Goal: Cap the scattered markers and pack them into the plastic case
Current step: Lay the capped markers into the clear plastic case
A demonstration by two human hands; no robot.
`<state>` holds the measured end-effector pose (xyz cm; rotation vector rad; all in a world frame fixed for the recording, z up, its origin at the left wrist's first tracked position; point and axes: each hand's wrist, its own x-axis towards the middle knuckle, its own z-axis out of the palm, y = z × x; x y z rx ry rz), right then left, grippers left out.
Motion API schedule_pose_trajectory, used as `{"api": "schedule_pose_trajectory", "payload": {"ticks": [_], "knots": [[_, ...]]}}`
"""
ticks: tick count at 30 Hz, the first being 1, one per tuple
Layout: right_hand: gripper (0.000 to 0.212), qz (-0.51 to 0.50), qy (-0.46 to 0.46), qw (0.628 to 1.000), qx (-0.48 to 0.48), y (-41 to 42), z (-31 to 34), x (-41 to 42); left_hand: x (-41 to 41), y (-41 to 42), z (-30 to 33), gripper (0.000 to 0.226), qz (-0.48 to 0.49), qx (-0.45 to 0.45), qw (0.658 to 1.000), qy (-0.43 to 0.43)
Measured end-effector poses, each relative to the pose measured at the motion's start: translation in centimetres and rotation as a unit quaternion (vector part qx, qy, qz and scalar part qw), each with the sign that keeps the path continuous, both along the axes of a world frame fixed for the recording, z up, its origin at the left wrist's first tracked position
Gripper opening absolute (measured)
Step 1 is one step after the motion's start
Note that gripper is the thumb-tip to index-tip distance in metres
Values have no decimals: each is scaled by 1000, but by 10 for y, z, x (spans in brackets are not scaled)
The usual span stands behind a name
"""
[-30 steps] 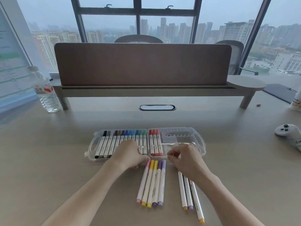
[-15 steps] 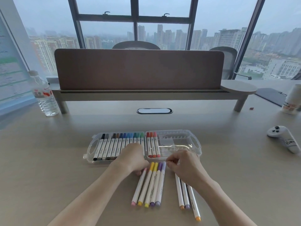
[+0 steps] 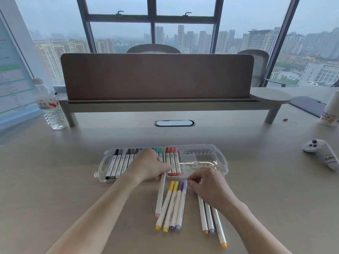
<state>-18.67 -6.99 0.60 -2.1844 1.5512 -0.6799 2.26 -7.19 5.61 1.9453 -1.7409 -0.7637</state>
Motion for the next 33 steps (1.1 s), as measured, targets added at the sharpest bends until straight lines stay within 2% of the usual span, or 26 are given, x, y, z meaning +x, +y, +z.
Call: {"api": "schedule_pose_trajectory", "payload": {"ticks": [4, 7, 11, 15, 20, 22, 25, 28, 33], "knots": [[12, 20, -45, 999, 5, -1, 2, 3, -1, -14, 7, 23, 24, -23, 989, 146], [30, 44, -74, 996, 18, 1, 7, 7, -6, -24, 7, 23, 48, -31, 968, 246], [33, 59, -101, 993, 21, 1, 8, 8, -11, -39, 2, 21, 52, -29, 948, 311], [31, 38, -106, 994, 19, -5, 6, 8, -13, -54, -4, 21, 50, -26, 942, 331], [15, -10, -103, 994, 35, -18, 8, 11, -22, -71, -2, 8, 42, -58, 949, 307], [29, -28, -90, 995, 45, -25, 9, 14, -22, -83, -3, 7, 37, -57, 959, 275], [44, -41, -51, 998, 27, -36, 8, 19, -21, -102, -7, 11, 2, -62, 983, 175], [48, -42, -4, 999, 12, -46, 5, 25, -20, -118, -16, 17, -27, -70, 994, 75], [38, -26, 49, 998, -16, -54, 3, 29, -14, -132, -34, 26, -24, -39, 999, 18]]}}
